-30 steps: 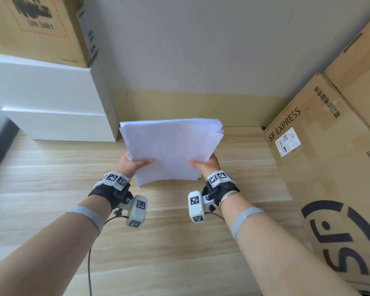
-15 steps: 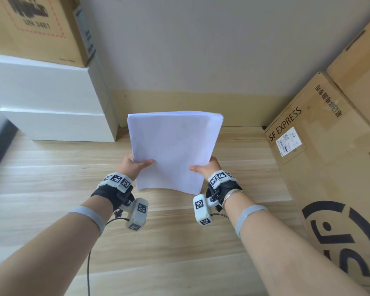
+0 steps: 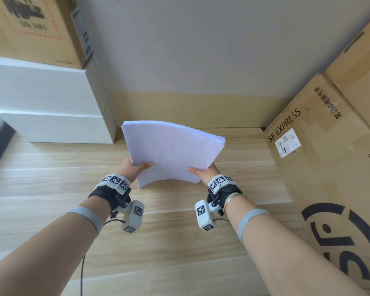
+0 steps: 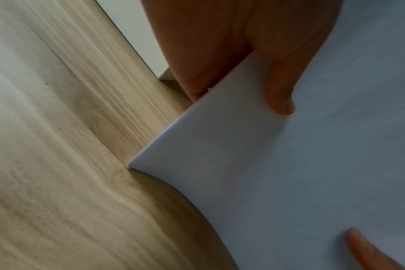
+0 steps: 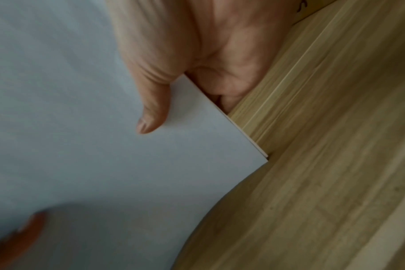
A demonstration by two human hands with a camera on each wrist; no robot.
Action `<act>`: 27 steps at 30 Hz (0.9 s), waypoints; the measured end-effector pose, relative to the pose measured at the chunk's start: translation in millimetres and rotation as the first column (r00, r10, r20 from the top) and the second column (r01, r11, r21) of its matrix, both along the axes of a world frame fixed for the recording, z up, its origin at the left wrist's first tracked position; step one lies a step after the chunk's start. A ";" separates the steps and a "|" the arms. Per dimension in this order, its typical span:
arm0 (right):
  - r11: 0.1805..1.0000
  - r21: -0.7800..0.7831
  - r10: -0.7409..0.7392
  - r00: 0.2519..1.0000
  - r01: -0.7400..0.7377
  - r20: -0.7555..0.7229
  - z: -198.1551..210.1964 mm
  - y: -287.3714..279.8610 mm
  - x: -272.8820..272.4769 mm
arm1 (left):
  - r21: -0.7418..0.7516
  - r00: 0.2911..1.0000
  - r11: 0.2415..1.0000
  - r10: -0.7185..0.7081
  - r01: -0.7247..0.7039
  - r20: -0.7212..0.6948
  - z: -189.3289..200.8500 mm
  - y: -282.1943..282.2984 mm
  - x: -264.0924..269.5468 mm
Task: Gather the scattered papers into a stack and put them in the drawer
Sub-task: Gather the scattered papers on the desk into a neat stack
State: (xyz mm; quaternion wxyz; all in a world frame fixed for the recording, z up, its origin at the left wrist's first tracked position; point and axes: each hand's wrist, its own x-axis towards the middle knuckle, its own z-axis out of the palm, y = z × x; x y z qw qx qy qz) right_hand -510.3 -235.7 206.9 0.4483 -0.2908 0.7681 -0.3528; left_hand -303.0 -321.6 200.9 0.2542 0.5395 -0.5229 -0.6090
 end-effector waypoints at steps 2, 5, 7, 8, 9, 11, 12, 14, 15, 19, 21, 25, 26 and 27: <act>1.000 0.013 0.015 1.000 -0.014 -0.021 1.8 -1.3 -1.0 | -0.020 1.000 1.000 0.018 -0.018 0.016 -0.2 -0.4 -1.9; 0.997 -0.070 -0.017 1.000 0.017 0.002 15.7 -2.6 -3.8 | -0.012 0.999 1.000 0.019 -0.019 0.032 -0.1 -1.3 -1.9; 0.986 -0.159 -0.044 0.998 0.048 0.034 29.7 -7.9 -6.6 | -0.003 0.999 1.000 0.018 -0.018 0.032 -0.2 -2.4 -1.8; 0.977 -0.201 -0.060 0.997 0.068 0.044 38.4 -11.3 -6.9 | -0.002 0.999 1.000 0.023 -0.023 0.024 -0.8 -2.9 -2.1; 0.968 -0.238 -0.070 0.996 0.083 0.061 45.5 -15.8 -8.5 | -0.002 0.999 1.000 0.029 -0.029 0.023 -0.4 -3.3 -3.1; 0.940 -0.317 -0.101 0.990 0.127 0.097 60.2 -25.8 -9.7 | -0.009 0.999 0.999 0.032 -0.032 0.031 0.7 -3.5 -3.8; 0.919 -0.359 -0.132 0.985 0.165 0.116 68.2 -30.2 -9.0 | -0.017 0.999 1.000 0.027 -0.026 0.029 0.4 -4.2 -3.8; 0.865 -0.439 -0.183 0.968 0.242 0.173 81.8 -38.3 -7.2 | -0.024 1.000 1.000 0.008 -0.008 0.022 0.1 -5.4 -4.0; 0.841 -0.480 -0.178 0.965 0.250 0.191 86.6 -42.2 -7.5 | -0.026 1.000 1.000 0.006 -0.005 0.023 0.5 -5.5 -4.3; 0.808 -0.541 -0.184 0.972 0.235 0.148 95.3 -47.8 -5.8 | -0.005 1.000 1.000 0.016 -0.016 0.013 -1.1 -6.9 -3.2; 0.810 -0.542 -0.185 0.975 0.224 0.127 92.8 -46.7 -9.3 | 0.020 1.000 1.000 0.011 -0.010 -0.017 -1.4 -6.2 -2.7; 0.845 -0.522 -0.004 0.979 0.112 0.204 84.0 -43.8 -11.9 | 0.044 0.998 0.998 0.053 -0.052 -0.039 -2.1 -7.1 -2.3; 0.854 -0.515 0.039 0.977 0.076 0.210 79.9 -41.7 -14.1 | 0.045 0.998 0.997 0.057 -0.055 -0.041 -2.3 -7.6 -2.9; 0.856 -0.514 0.067 0.972 0.060 0.225 77.7 -39.1 -16.3 | 0.044 0.997 0.997 0.058 -0.056 -0.041 -2.6 -7.7 -3.6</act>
